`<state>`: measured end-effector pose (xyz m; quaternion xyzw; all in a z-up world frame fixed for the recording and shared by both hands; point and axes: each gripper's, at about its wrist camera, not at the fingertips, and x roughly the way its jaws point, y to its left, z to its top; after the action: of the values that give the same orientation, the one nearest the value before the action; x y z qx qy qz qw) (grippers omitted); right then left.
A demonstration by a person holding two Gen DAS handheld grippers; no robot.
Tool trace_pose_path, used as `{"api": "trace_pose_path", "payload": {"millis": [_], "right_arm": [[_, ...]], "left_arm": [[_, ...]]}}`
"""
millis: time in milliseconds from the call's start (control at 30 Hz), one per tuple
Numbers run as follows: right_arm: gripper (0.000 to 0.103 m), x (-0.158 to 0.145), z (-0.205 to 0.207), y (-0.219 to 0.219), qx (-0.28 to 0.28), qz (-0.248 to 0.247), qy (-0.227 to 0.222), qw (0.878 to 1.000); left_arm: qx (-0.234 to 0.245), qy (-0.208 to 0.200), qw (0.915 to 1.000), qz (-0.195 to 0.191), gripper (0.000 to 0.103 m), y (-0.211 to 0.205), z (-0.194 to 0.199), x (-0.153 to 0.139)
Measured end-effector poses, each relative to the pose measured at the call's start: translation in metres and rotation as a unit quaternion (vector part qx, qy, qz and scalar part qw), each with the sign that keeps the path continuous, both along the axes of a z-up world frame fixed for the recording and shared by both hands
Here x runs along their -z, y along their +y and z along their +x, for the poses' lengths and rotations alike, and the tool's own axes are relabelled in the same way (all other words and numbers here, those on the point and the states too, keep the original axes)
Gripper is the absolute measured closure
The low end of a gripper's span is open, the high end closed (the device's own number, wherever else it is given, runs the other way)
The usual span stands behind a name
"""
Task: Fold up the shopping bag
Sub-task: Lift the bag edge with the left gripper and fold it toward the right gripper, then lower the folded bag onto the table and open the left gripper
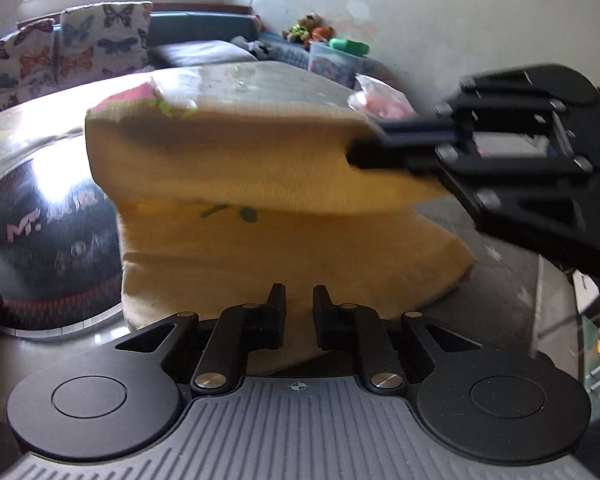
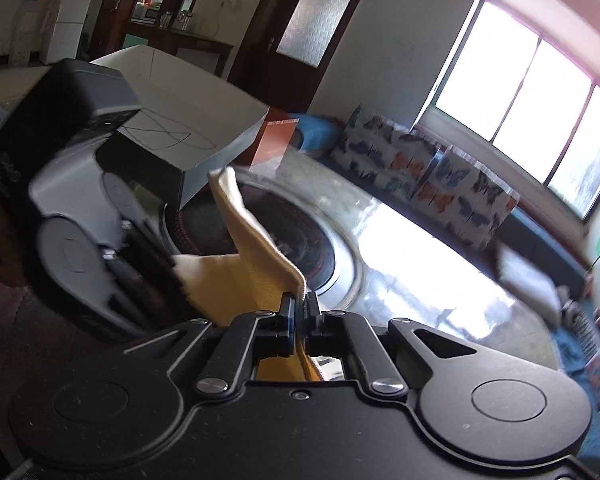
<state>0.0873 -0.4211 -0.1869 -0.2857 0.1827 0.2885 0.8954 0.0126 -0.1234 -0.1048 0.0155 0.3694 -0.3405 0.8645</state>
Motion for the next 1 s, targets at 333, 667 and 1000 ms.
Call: {"api": "trace_pose_path", "payload": {"millis": [333,667,1000], "right_arm": [[0.098,0.029,-0.011,0.011,-0.063,-0.033,0.108,0.992],[0.098,0.041,-0.027,0.015,-0.074,-0.05,0.096,0.991],[0.098,0.044,-0.03,0.017,-0.086,-0.065,0.088,0.99]], "left_arm": [[-0.018,0.001,0.9993,-0.032,0.089,0.023,-0.015,0.005],[0.02,0.001,0.9984,-0.053,0.089,0.033,-0.044,-0.012],[0.044,-0.027,0.9944,-0.092,0.089,0.039,-0.065,-0.041]]}}
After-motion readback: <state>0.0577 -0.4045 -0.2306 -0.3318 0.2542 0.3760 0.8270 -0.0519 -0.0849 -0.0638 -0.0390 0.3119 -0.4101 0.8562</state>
